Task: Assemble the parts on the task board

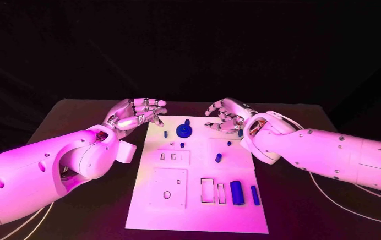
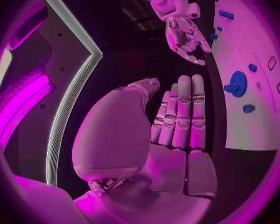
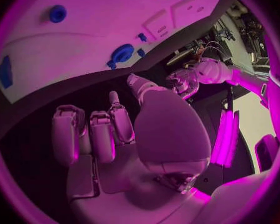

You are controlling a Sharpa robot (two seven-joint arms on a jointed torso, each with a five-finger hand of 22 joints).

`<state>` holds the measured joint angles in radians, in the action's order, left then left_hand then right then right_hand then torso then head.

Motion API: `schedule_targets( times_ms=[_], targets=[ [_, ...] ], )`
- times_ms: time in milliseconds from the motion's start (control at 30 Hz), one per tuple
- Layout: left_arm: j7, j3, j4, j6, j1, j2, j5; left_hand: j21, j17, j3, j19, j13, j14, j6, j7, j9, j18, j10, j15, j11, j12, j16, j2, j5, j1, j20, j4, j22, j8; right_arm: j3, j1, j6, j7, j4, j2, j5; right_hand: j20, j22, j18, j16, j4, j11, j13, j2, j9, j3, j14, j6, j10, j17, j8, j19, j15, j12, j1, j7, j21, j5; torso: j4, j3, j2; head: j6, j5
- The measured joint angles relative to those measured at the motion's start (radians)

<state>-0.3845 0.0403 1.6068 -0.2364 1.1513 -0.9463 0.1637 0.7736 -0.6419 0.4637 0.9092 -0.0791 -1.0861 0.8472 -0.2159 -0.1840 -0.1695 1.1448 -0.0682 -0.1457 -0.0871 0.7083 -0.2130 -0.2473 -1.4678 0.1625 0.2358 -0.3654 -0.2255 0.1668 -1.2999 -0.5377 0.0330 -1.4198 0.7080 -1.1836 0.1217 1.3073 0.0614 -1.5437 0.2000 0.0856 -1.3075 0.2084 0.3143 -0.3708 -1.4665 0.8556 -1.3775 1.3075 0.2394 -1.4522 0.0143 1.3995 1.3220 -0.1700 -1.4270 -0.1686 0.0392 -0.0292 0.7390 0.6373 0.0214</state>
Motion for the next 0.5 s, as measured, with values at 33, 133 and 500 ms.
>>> schedule_targets(
  times_ms=[33, 133, 500],
  targets=[
    [0.0, 0.0, -0.001, 0.0, 0.0, 0.0, 0.0, 0.0, 0.0, 0.0, 0.0, 0.0, 0.0, 0.0, 0.0, 0.0, 0.0, -0.001, 0.0, -0.001, 0.0, 0.0, 0.0, 0.0, 0.0, 0.0, 0.0, 0.0, 0.0, 0.0, -0.003, 0.0, -0.013, -0.014, 0.022, 0.016, 0.0, 0.0, 0.0, 0.0, -0.005, 0.0, 0.0, 0.001, 0.0, -0.001, 0.0, 0.0, 0.0, 0.0, 0.0, 0.0, 0.0, 0.0, 0.001, 0.0, 0.0, 0.0, -0.0025, 0.0013, -0.001, 0.0, 0.0],
    [0.0, 0.0, -0.002, 0.0, 0.0, 0.0, 0.0, 0.0, 0.0, 0.0, 0.0, 0.0, 0.0, 0.0, 0.0, 0.0, 0.0, -0.001, 0.0, -0.001, 0.0, 0.0, 0.0, 0.0, 0.0, 0.0, 0.0, -0.001, 0.0, -0.001, -0.011, 0.012, -0.054, -0.045, 0.089, 0.067, 0.0, 0.0, 0.0, 0.0, -0.011, 0.0, 0.0, 0.009, 0.0, 0.003, 0.0, 0.0, 0.0, 0.0, 0.0, 0.0, 0.0, 0.0, 0.009, 0.0, 0.0, 0.0, -0.0075, 0.0043, -0.004, 0.0, 0.002],
    [-0.001, 0.0, -0.005, 0.0, 0.0, 0.0, 0.0, 0.0, 0.0, 0.0, -0.004, 0.0, 0.0, 0.0, 0.0, 0.0, 0.0, -0.001, 0.0, -0.001, 0.0, 0.0, 0.0, 0.0, 0.0, 0.004, 0.0, -0.001, 0.0, 0.0, -0.006, 0.111, -0.183, -0.017, 0.199, 0.172, 0.0, 0.001, 0.0, 0.0, -0.061, 0.004, 0.0, 0.033, -0.003, -0.005, 0.0, 0.0, 0.011, 0.0, -0.008, 0.011, 0.0, -0.014, 0.061, 0.0, 0.018, 0.0, -0.0183, 0.0147, -0.005, 0.002, 0.015]
  ],
)
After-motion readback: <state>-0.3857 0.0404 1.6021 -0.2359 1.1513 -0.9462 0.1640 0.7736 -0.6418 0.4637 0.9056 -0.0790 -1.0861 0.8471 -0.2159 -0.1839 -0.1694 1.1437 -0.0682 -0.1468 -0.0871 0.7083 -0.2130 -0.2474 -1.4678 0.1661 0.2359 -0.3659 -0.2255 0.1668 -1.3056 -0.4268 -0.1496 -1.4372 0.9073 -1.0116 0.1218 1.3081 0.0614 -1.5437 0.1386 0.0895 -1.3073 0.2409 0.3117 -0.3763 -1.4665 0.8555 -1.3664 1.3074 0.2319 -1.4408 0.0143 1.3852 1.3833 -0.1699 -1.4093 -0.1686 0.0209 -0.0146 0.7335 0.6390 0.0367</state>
